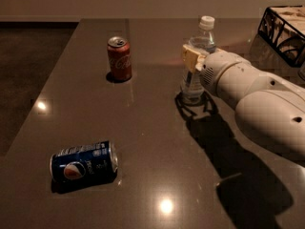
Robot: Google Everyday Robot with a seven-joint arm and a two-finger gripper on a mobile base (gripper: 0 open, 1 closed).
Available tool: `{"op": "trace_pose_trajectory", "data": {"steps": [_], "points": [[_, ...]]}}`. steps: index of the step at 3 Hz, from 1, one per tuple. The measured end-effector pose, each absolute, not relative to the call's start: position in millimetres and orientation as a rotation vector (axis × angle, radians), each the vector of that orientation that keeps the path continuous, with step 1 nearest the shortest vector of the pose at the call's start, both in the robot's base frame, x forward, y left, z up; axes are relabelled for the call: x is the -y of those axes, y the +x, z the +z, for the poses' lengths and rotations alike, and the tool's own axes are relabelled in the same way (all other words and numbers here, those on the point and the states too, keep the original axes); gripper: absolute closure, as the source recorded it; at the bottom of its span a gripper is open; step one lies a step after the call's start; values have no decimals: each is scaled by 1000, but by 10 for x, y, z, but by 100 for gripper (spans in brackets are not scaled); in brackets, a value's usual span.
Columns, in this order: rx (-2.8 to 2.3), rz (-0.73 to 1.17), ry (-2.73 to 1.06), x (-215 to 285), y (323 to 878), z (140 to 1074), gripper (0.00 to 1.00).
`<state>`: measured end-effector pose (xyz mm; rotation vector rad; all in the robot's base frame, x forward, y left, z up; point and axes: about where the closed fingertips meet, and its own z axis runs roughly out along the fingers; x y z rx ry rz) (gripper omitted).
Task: Place blue plastic bottle upright
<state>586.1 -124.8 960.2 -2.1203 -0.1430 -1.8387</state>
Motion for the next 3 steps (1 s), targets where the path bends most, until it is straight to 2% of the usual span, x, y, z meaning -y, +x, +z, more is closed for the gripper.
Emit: {"op": "trace_pose_trajectory", "data": {"steps": [2,3], "points": [[168,-1880,-2118,1194,5869,9497,100],[159,-1899,-2114,1176,5874,9461,81]]}}
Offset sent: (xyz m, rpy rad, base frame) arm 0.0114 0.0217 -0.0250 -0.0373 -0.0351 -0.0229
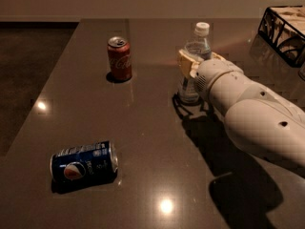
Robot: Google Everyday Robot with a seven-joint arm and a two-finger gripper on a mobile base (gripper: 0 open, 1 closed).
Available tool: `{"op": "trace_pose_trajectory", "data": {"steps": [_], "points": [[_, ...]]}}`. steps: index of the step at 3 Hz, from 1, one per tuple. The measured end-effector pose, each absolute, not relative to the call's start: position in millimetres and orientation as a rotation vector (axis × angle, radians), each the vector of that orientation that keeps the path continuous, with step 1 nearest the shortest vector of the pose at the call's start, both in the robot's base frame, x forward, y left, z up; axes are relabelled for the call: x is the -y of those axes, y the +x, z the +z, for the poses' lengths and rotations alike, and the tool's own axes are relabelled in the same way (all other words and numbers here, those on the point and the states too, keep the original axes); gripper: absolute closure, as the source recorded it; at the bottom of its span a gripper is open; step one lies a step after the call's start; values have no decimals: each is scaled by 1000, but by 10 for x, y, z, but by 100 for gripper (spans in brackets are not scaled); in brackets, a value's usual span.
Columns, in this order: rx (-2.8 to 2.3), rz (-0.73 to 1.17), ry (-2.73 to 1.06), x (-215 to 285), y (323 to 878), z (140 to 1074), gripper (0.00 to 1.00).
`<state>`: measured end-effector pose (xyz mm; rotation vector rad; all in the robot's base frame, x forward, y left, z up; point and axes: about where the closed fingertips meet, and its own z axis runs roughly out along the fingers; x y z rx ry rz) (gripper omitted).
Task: Place blue plastic bottle upright
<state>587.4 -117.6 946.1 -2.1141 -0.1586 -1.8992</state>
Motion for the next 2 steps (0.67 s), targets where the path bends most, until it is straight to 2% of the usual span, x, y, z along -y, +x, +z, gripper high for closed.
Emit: {"op": "trace_pose_trajectory", "data": {"steps": [2], "points": [[155,-1921,-2109,1141,5878,9460,36]]}}
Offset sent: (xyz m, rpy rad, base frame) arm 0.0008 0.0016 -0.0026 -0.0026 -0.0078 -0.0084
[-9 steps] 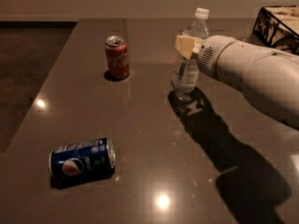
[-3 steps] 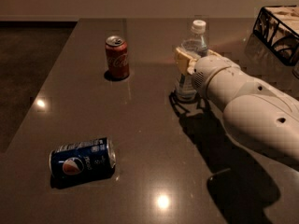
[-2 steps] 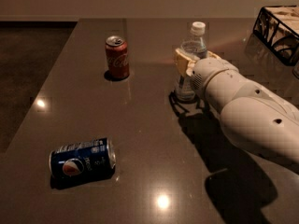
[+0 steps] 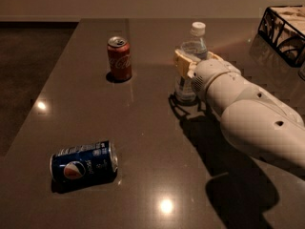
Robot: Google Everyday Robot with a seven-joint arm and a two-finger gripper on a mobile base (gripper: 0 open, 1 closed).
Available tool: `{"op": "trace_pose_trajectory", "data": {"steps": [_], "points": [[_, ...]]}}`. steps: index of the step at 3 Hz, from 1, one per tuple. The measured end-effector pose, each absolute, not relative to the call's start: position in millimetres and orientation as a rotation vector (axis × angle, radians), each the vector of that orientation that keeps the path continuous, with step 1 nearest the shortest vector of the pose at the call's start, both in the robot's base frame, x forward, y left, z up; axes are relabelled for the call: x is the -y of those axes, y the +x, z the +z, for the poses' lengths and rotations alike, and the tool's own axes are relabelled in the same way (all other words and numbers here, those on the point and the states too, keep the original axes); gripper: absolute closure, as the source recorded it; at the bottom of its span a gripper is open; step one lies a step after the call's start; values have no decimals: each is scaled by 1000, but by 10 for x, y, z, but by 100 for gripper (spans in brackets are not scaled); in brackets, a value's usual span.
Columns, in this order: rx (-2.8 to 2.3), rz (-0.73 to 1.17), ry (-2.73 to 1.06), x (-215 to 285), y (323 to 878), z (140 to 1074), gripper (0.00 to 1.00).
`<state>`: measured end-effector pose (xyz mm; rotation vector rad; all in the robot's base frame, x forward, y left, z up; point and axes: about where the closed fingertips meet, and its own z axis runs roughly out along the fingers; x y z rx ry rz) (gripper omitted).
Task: Place blue plastic bottle upright
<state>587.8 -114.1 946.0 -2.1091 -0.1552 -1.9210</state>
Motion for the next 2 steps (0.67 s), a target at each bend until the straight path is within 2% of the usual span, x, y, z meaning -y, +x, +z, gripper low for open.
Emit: {"op": "trace_pose_trajectory", "data": {"steps": [1,2], "points": [[159,-1926,-2106,1130,5869,9489,12],[162,-1930,-2103,1119,5862,9513,0]]}}
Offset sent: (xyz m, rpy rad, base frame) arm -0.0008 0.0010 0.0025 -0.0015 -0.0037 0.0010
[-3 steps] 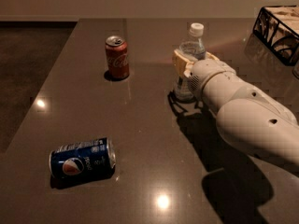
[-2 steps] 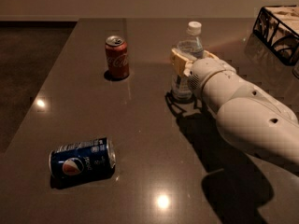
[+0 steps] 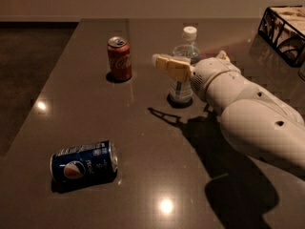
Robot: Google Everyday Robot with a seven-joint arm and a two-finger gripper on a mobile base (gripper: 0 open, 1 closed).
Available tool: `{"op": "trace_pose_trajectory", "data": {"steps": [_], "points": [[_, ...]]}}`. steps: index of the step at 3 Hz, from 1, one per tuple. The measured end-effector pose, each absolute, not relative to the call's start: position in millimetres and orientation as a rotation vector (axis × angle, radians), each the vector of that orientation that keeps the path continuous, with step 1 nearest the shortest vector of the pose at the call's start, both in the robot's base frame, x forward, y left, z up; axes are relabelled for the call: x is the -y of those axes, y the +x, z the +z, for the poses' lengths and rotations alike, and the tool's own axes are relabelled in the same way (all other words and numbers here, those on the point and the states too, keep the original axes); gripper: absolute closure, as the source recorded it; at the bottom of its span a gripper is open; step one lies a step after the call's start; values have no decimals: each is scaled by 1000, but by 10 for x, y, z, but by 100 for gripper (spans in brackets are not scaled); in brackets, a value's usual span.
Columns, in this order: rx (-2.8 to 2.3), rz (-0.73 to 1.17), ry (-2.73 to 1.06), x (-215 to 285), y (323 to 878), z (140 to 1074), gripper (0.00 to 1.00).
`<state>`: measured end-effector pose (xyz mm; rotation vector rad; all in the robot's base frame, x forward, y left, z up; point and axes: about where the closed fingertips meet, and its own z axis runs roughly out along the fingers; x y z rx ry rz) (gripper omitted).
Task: Place blue plastic bottle upright
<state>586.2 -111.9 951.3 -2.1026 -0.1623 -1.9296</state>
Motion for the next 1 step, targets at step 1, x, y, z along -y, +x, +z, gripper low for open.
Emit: {"op": "trace_pose_trajectory", "data": {"steps": [1], "points": [[162,-1930,-2103,1119,5862,9514,0]]}}
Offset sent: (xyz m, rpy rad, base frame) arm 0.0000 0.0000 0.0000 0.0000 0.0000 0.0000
